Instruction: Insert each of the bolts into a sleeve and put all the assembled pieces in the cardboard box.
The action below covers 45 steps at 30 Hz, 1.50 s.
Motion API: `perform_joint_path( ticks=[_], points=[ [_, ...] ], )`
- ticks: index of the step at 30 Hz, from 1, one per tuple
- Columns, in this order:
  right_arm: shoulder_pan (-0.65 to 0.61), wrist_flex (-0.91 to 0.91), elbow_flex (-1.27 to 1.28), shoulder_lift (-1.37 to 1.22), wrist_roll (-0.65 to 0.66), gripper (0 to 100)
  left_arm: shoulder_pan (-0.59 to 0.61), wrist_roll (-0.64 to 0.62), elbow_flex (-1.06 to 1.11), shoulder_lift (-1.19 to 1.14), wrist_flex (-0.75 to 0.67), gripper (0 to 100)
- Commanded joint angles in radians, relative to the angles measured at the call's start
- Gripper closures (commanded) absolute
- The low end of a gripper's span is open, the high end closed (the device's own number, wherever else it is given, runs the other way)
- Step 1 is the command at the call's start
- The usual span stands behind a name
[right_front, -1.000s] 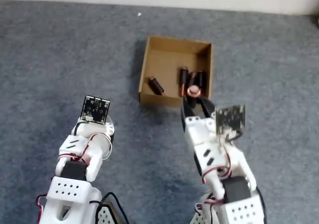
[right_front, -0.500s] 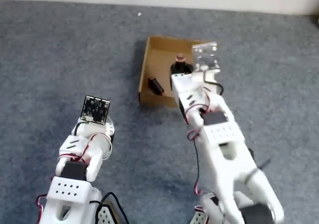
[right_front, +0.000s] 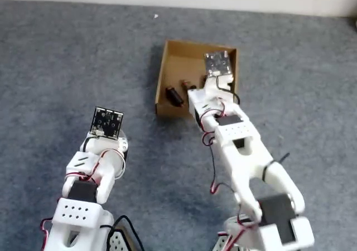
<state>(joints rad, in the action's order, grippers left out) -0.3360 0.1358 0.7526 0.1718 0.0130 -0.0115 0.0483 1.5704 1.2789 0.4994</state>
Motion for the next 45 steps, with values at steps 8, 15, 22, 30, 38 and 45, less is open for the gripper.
perform_joint_path(
  ticks=[8,15,22,30,38,45],
  points=[
    [0.004,0.031,0.248,0.478,0.008,99.1,0.012,0.017,-0.012,0.01,-0.021,99],
    [0.005,0.031,0.489,0.754,0.008,99.1,0.013,0.015,0.015,0.153,-0.011,100],
    [0.01,0.031,0.671,0.964,0.003,99.1,0.015,0.015,0.125,0.562,0.167,99],
    [0.01,0.031,0.86,1.176,0.002,99.1,0.042,0.015,0.122,0.533,0.207,99],
    [0.03,0.176,1.067,1.463,0.002,99.1,0.041,0.015,0.125,0.539,0.216,99],
    [0.088,0.521,1.063,1.676,0.002,99.1,0.039,0.017,0.125,0.539,0.362,99]
  ],
)
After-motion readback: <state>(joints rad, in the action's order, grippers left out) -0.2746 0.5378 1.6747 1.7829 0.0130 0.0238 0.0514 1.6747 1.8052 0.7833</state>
